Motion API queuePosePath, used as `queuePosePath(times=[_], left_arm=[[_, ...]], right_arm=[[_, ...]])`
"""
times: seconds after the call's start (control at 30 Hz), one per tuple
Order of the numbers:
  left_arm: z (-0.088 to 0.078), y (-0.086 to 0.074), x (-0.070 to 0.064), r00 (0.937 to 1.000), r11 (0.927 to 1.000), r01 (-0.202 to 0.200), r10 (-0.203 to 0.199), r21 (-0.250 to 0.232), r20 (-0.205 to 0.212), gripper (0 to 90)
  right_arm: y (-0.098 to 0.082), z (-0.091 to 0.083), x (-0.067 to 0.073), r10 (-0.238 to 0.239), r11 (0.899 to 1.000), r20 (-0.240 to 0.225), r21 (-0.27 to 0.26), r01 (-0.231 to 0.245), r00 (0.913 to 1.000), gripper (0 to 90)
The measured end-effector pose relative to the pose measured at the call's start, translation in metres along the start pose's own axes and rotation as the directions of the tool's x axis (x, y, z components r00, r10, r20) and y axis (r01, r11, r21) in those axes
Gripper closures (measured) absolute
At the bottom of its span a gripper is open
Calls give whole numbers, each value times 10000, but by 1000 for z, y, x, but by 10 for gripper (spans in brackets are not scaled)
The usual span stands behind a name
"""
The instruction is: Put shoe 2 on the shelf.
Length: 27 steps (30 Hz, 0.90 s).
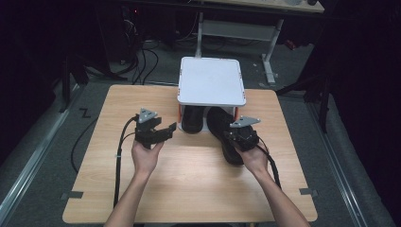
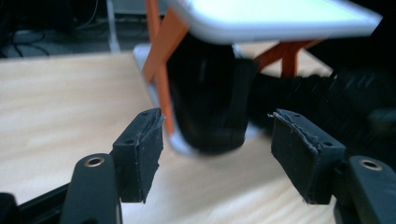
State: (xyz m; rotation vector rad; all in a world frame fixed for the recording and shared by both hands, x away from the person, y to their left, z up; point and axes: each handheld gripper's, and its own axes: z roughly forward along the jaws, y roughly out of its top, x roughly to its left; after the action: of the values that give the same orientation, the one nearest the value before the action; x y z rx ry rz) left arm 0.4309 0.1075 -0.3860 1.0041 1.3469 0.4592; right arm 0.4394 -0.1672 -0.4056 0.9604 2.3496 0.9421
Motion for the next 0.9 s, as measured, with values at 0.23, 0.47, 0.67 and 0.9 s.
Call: queuePosePath(times=[0.23, 0.47, 0.67, 0.9], left_arm=[[32, 26, -25, 9998, 9995, -189, 187, -247, -70, 350], [63, 35, -35, 9987, 9994, -306, 299, -160, -417, 354], [86, 35, -33, 9950, 9994, -339, 338, 4, -942, 359], [98, 30, -20, 9884, 9990, -386, 413, 213, -1462, 372]], right_arm=[[1, 10, 3, 120, 9999, -25, 73, -120, 9999, 874], [1, 13, 3, 305, 9995, -187, -16, -306, 9994, 874], [0, 12, -1, 393, 9992, -259, -53, -395, 9989, 874], [1, 15, 0, 425, 9991, -261, 5, -425, 9988, 874]])
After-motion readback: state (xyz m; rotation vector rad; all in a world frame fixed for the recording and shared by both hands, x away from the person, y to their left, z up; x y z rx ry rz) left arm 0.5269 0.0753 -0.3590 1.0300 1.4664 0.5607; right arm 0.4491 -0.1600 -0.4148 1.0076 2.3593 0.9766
